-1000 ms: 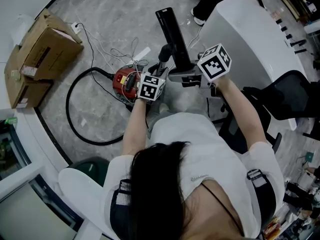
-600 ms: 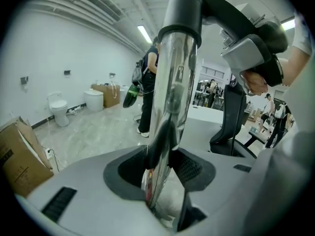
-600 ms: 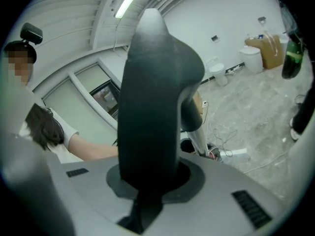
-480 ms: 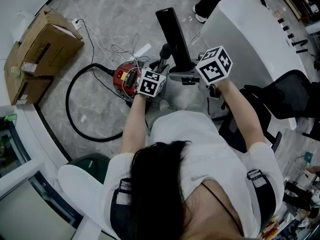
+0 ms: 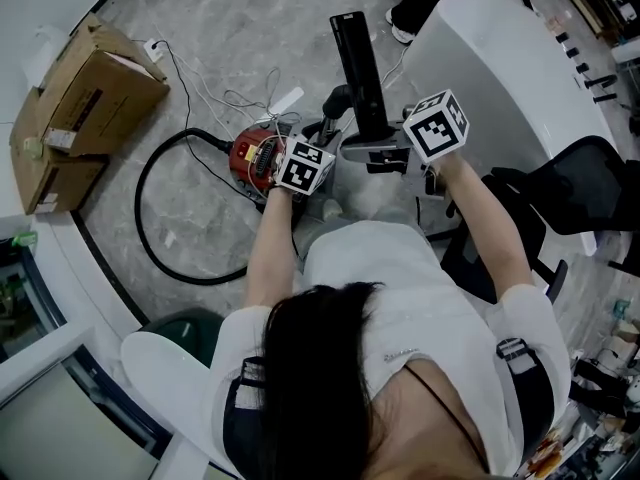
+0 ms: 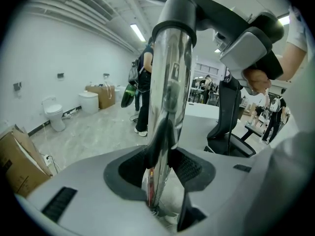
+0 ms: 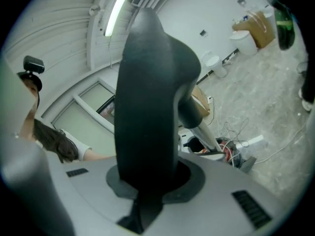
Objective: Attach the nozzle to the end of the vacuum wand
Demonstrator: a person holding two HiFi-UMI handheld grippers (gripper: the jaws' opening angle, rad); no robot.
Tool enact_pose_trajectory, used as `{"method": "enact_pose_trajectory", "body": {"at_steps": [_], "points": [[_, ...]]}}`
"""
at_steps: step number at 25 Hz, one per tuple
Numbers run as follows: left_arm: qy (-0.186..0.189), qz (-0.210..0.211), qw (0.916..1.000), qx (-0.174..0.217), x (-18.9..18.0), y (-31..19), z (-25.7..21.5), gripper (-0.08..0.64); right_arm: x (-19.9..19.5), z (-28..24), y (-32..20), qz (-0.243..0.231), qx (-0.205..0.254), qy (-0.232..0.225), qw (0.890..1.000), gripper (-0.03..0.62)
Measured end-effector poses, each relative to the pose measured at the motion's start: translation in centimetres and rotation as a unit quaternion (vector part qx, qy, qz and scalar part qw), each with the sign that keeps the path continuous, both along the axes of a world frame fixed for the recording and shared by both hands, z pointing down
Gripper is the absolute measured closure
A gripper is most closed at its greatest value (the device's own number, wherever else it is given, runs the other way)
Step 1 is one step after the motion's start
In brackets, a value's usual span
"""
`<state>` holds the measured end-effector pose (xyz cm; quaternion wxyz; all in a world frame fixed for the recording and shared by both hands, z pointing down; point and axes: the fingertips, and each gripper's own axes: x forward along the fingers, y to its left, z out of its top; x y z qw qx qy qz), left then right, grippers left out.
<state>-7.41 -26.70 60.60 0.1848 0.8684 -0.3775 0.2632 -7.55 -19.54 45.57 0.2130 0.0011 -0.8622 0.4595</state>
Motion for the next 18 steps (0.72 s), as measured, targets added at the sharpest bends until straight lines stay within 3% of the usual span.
{"method": "enact_pose_trajectory", "body": {"at_steps": [7, 12, 18], "points": [[-0.028, 0.032, 0.9990, 0.015, 0.5, 0.0, -0.1, 0.408, 0.5, -0.3, -0.2, -0.030, -0.018, 0.030, 0.999, 0.526], [-0.024, 0.027, 0.9992, 0.015, 0.7, 0.1, 0.1, 0.408, 1.0, -0.1, -0.4, -0.057, -0.026, 0.068, 0.996, 0.526], [-0.044, 0.034, 0.9982, 0.025, 0.3, 0.1, 0.1, 0.408, 0.1, -0.4, -0.1, -0.027, -0.054, 0.034, 0.998, 0.525]]}}
